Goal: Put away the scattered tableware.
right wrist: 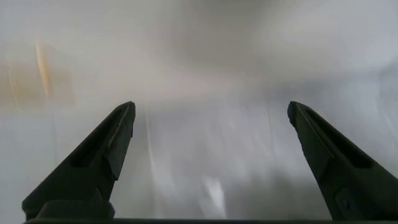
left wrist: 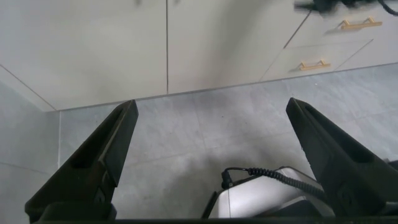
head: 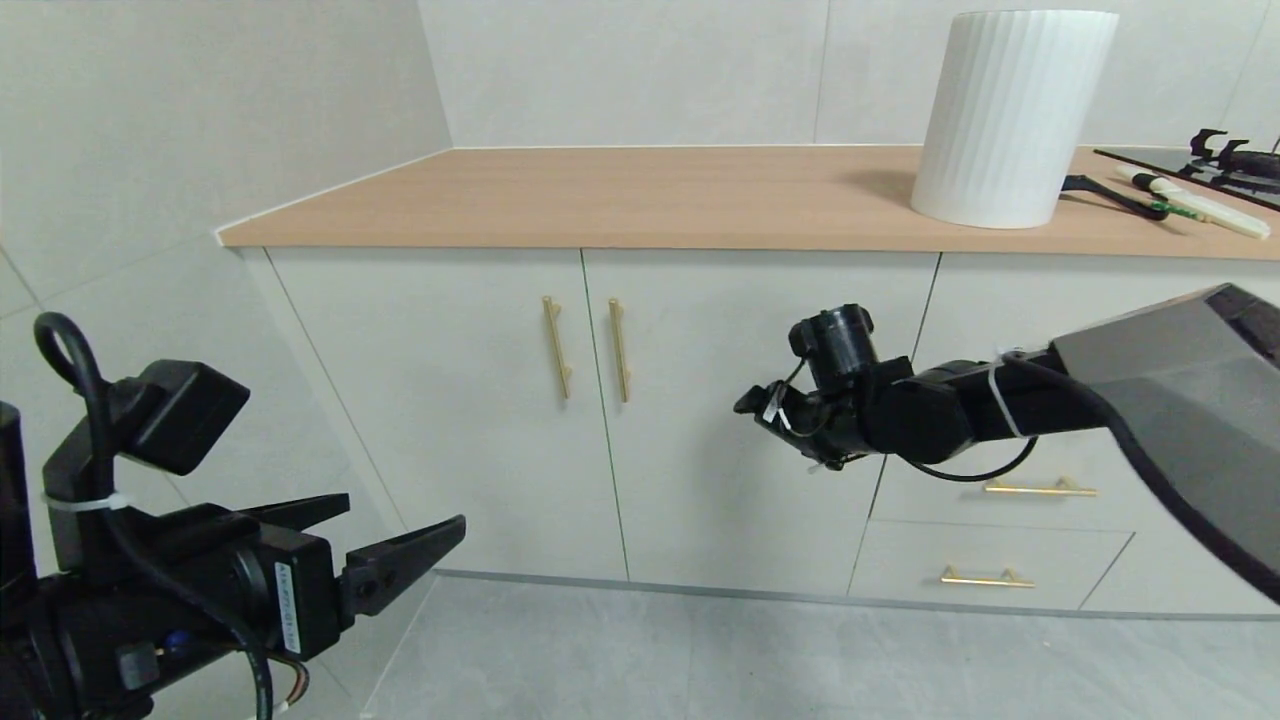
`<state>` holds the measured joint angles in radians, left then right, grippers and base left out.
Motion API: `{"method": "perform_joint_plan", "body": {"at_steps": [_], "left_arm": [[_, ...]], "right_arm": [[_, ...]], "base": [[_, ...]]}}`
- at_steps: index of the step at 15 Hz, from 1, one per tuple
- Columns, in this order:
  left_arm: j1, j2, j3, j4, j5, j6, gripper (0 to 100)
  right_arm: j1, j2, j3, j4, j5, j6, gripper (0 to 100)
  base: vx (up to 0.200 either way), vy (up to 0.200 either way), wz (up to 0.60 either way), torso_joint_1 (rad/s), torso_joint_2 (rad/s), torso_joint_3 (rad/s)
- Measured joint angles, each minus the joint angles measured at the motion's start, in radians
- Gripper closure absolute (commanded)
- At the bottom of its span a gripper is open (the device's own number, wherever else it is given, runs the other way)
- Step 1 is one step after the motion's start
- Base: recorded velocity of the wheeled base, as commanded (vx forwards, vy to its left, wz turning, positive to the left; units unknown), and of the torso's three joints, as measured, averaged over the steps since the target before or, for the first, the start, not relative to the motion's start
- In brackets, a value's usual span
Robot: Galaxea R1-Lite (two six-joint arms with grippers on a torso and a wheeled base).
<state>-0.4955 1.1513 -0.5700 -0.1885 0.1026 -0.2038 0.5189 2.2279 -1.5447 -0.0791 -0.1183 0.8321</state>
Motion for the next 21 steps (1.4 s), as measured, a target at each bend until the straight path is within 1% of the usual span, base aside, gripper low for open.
{"method": "perform_joint_plan", "body": {"at_steps": [2,3,5,7,9,12,14,16,18,19,21], "left_arm": [[0.0,-0.003,0.0,0.0,0.0,0.001,0],[0.0,-0.006,0.0,0.0,0.0,0.001,0],[0.0,-0.022,-0.006,0.0,0.0,0.001,0],[0.002,-0.046,-0.011,0.0,0.0,0.001,0],[0.02,-0.076,-0.034,-0.001,0.002,0.003,0],[0.053,-0.131,-0.06,0.002,0.004,0.025,0],[0.068,-0.207,-0.059,0.015,0.007,0.042,0],[0.089,-0.297,-0.044,0.058,0.008,0.05,0],[0.111,-0.415,-0.029,0.148,0.007,0.053,0],[0.127,-0.49,-0.021,0.204,0.006,0.054,0],[0.166,-0.636,0.001,0.308,0.003,0.06,0]], "right_arm": [[0.004,-0.106,0.18,-0.094,0.121,-0.108,0],[0.008,-0.156,0.253,-0.154,0.145,-0.149,0],[0.01,-0.269,0.368,-0.219,0.158,-0.21,0],[0.01,-0.398,0.459,-0.236,0.149,-0.261,0],[0.01,-0.558,0.549,-0.245,0.107,-0.321,0],[-0.008,-0.801,0.677,-0.249,0.023,-0.435,0],[-0.043,-0.98,0.771,-0.247,-0.007,-0.512,0],[-0.091,-1.161,0.876,-0.236,-0.022,-0.572,0],[-0.144,-1.349,0.962,-0.197,-0.029,-0.62,0],[-0.171,-1.458,0.999,-0.149,-0.032,-0.641,0],[-0.209,-1.672,1.042,-0.007,-0.035,-0.688,0]], "base": [[0.0,0.0,0.0,0.0,0.0,0.0],[0.0,0.0,0.0,0.0,0.0,0.0],[0.0,0.0,0.0,0.0,0.0,0.0],[0.0,0.0,0.0,0.0,0.0,0.0],[0.0,0.0,0.0,0.0,0.0,0.0],[0.0,0.0,0.0,0.0,0.0,0.0],[0.0,0.0,0.0,0.0,0.0,0.0],[0.0,0.0,0.0,0.0,0.0,0.0],[0.0,0.0,0.0,0.0,0.0,0.0],[0.0,0.0,0.0,0.0,0.0,0.0],[0.0,0.0,0.0,0.0,0.0,0.0]]}}
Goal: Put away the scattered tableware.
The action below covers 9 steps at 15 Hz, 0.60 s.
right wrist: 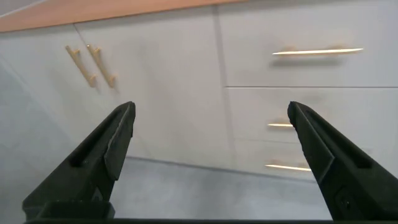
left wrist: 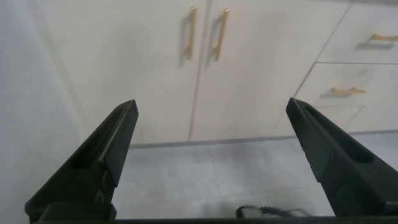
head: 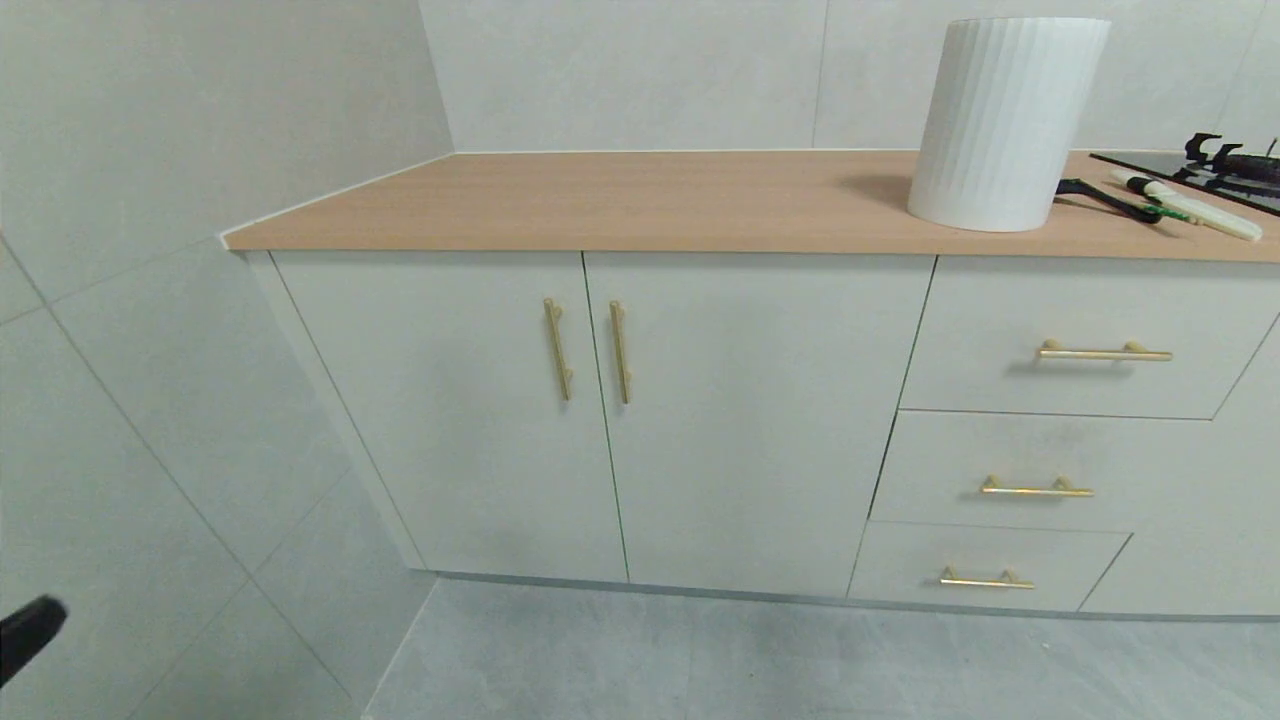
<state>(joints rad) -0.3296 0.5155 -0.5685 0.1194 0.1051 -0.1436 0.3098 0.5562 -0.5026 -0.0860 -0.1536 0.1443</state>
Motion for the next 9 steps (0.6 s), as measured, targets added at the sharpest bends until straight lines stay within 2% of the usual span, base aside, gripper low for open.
{"method": "perform_joint_plan", "body": {"at_steps": [2,4,6,9], "left_arm": [[0.053,-0.141,0.039,0.077,-0.004,0.004,0],[0.107,-0.252,0.095,0.116,-0.009,0.005,0],[0.143,-0.329,0.133,0.115,-0.005,0.005,0],[0.201,-0.394,0.175,0.105,0.054,0.003,0]], "right_arm": [[-0.05,-0.207,0.012,0.191,-0.003,-0.052,0],[-0.146,-0.348,0.009,0.307,-0.013,-0.082,0],[-0.223,-0.42,0.015,0.325,-0.036,-0.084,0],[-0.291,-0.511,0.055,0.337,-0.038,-0.091,0]], "base": [[0.0,0.0,0.0,0.0,0.0,0.0],[0.0,0.0,0.0,0.0,0.0,0.0],[0.0,0.0,0.0,0.0,0.0,0.0],[0.0,0.0,0.0,0.0,0.0,0.0]]}}
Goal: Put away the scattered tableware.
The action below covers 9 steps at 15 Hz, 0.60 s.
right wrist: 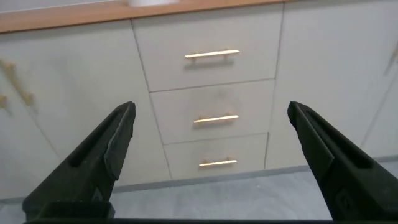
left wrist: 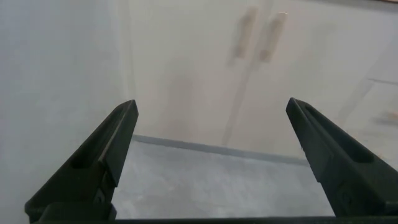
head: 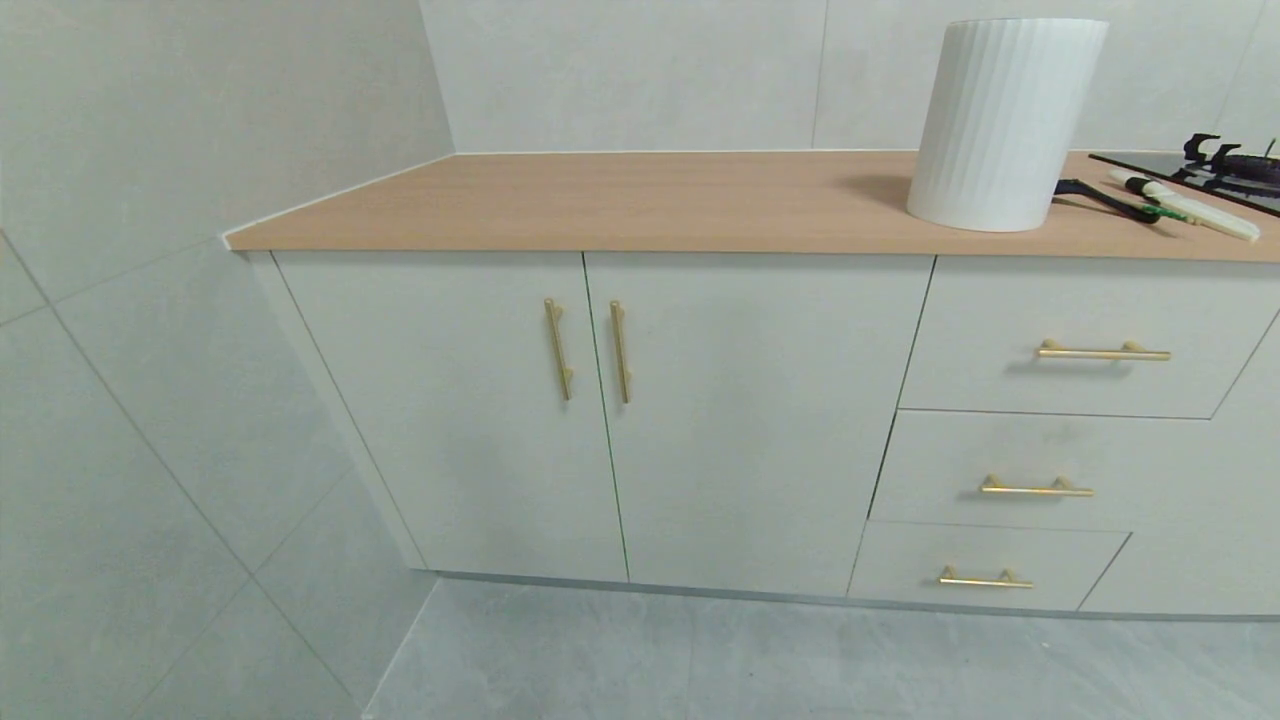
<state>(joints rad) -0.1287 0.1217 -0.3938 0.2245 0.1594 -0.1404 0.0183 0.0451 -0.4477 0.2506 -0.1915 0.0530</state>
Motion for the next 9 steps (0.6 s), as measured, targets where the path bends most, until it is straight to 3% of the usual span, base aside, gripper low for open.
{"method": "perform_joint_plan", "body": {"at_steps": [2,6,9], "left_arm": [[0.055,-0.026,0.006,0.0,-0.008,0.011,0],[0.126,-0.101,0.078,0.001,-0.05,0.109,0],[0.132,-0.118,0.188,-0.056,-0.061,0.152,0]], "right_arm": [[-0.012,-0.029,0.028,-0.002,-0.037,0.02,0],[-0.016,-0.045,0.151,-0.04,-0.036,0.006,0],[-0.016,-0.047,0.333,-0.269,-0.001,-0.059,0]], "base": [[0.0,0.0,0.0,0.0,0.0,0.0],[0.0,0.0,0.0,0.0,0.0,0.0],[0.0,0.0,0.0,0.0,0.0,0.0]]}}
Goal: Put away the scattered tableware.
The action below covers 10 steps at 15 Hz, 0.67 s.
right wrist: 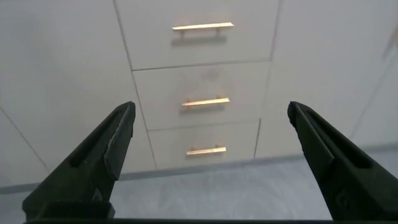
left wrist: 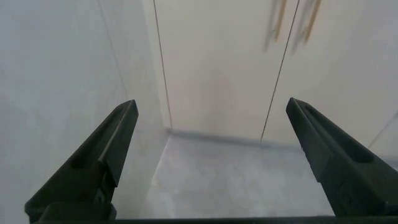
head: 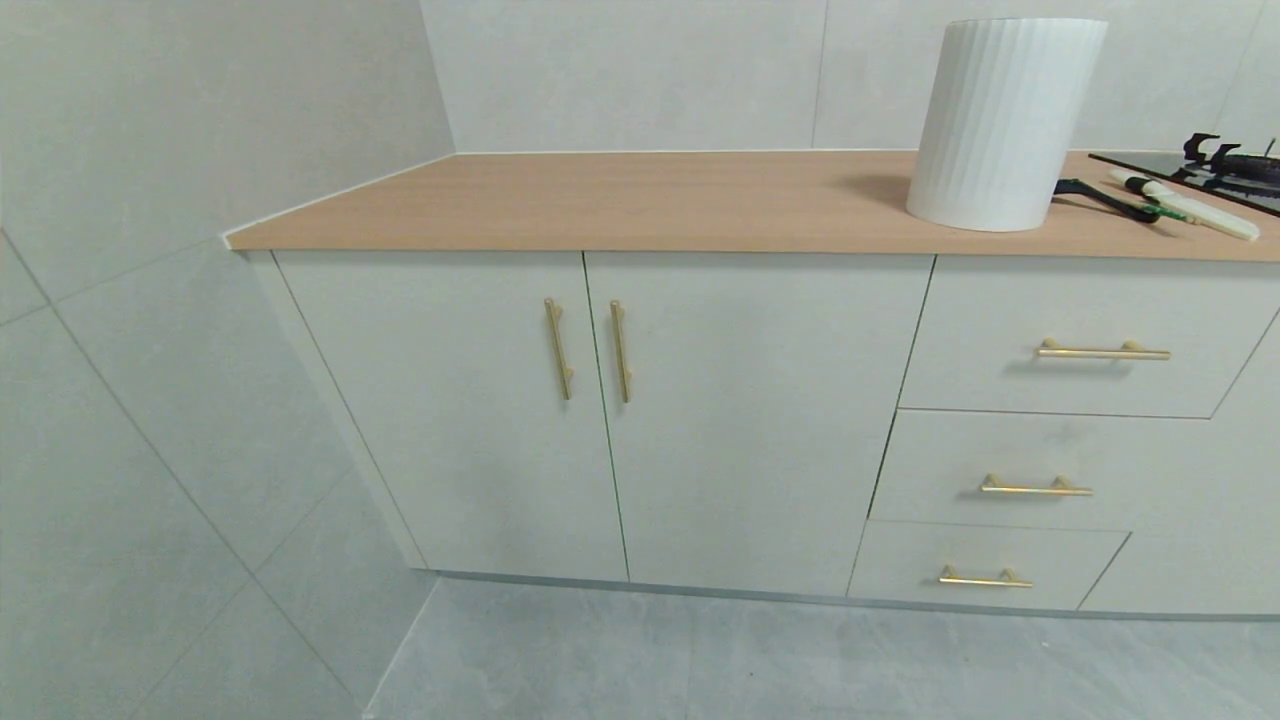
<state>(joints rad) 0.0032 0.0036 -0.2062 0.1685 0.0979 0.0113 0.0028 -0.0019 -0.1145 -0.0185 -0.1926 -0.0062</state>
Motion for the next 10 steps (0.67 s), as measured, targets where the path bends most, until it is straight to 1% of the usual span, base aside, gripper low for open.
{"method": "perform_joint_plan", "body": {"at_steps": [1,2,3,4,5,6,9,10], "left_arm": [[0.001,-0.001,0.055,-0.072,-0.001,0.01,0],[0.001,-0.002,0.113,-0.163,-0.003,0.021,0],[0.001,-0.003,0.155,-0.21,-0.006,0.029,0],[0.001,-0.003,0.181,-0.205,-0.023,0.033,0],[0.001,-0.003,0.193,-0.192,-0.052,0.036,0],[0.001,-0.004,0.199,-0.171,-0.068,0.034,0],[0.001,-0.004,0.204,-0.164,-0.077,0.008,0],[0.001,-0.004,0.205,-0.166,-0.078,-0.008,0]], "right_arm": [[0.0,0.0,0.056,-0.069,0.043,-0.036,0],[0.0,-0.001,0.087,-0.063,0.097,-0.048,0],[0.0,-0.001,0.1,-0.037,0.132,-0.053,0],[0.0,-0.001,0.107,-0.036,0.141,-0.055,0],[0.0,-0.001,0.109,-0.035,0.142,-0.056,0],[0.001,-0.001,0.11,-0.033,0.143,-0.056,0],[0.001,-0.001,0.114,-0.033,0.144,-0.051,0],[0.001,-0.001,0.114,-0.014,0.164,-0.045,0]], "base": [[0.0,0.0,0.0,0.0,0.0,0.0],[0.0,0.0,0.0,0.0,0.0,0.0],[0.0,0.0,0.0,0.0,0.0,0.0],[0.0,0.0,0.0,0.0,0.0,0.0],[0.0,0.0,0.0,0.0,0.0,0.0],[0.0,0.0,0.0,0.0,0.0,0.0],[0.0,0.0,0.0,0.0,0.0,0.0],[0.0,0.0,0.0,0.0,0.0,0.0]]}}
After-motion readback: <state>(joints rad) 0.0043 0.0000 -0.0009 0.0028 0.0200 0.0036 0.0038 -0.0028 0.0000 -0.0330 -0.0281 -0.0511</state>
